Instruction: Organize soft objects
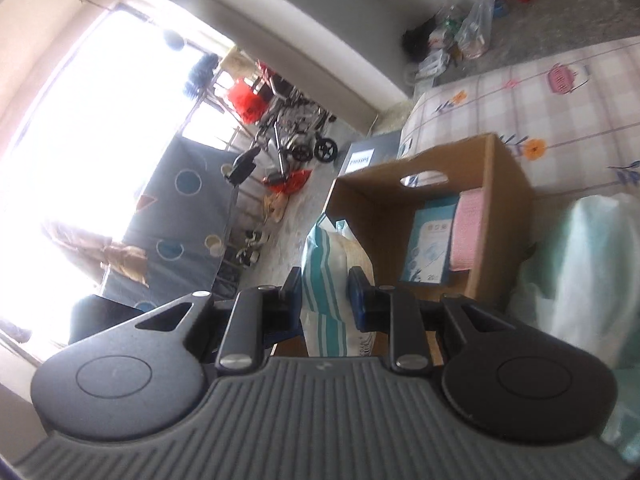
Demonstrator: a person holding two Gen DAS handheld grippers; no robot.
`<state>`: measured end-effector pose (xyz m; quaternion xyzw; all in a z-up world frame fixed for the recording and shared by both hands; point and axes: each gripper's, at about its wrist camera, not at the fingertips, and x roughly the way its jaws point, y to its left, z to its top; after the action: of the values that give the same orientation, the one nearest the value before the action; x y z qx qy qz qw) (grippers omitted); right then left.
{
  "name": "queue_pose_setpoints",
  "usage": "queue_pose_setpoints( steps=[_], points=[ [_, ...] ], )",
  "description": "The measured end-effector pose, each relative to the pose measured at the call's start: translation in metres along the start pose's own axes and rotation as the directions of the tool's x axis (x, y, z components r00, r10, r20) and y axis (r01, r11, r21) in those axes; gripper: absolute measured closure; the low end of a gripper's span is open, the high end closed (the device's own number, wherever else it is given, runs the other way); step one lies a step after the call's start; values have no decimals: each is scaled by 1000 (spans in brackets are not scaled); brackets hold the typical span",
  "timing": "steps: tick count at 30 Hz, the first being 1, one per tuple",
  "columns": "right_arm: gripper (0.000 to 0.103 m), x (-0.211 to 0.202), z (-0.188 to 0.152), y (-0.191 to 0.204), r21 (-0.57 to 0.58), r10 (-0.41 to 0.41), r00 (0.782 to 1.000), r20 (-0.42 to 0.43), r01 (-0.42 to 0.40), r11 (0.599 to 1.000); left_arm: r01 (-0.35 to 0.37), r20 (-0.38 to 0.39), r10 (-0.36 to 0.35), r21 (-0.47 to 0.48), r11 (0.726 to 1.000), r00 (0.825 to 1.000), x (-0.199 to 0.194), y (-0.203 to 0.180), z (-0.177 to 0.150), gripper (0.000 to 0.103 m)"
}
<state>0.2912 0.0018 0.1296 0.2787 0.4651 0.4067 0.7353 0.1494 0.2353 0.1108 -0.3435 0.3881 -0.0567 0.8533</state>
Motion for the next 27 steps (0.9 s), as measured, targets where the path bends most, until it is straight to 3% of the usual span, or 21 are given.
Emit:
queue_pose_setpoints(
  steps=[4,7,14,16,18,21,23,25,27],
  points=[
    [80,68,10,14,-17,4,992,-124,-6,1000,-101,29,101,-11,995,994,-8,39,12,54],
    [80,116,20,21,-47,-8,975,-223,-3,999,-165,38,165,-9,986,985,-11,59,19,54],
    [80,213,44,24,-193,-101,896,-433,17,981,-244,20,244,6,970,969,-14,93,27,51],
    [79,238,51,25,-268,-158,864,-478,27,963,-249,-2,250,12,968,968,-9,96,28,51],
    [77,257,55,32,-362,-234,847,-478,53,931,-252,-22,253,29,967,967,-4,97,27,51],
    [77,275,63,43,-467,-307,861,-405,94,879,-251,-41,254,54,966,966,6,96,26,51],
    [70,280,68,48,-513,-333,884,-328,130,848,-255,-50,258,68,965,965,13,96,25,51],
    [44,273,72,51,-536,-342,908,-240,170,827,-260,-55,264,82,962,963,20,96,24,51],
    [35,264,73,53,-562,-335,928,-162,192,804,-262,-60,268,90,961,962,27,95,23,51]
  ],
)
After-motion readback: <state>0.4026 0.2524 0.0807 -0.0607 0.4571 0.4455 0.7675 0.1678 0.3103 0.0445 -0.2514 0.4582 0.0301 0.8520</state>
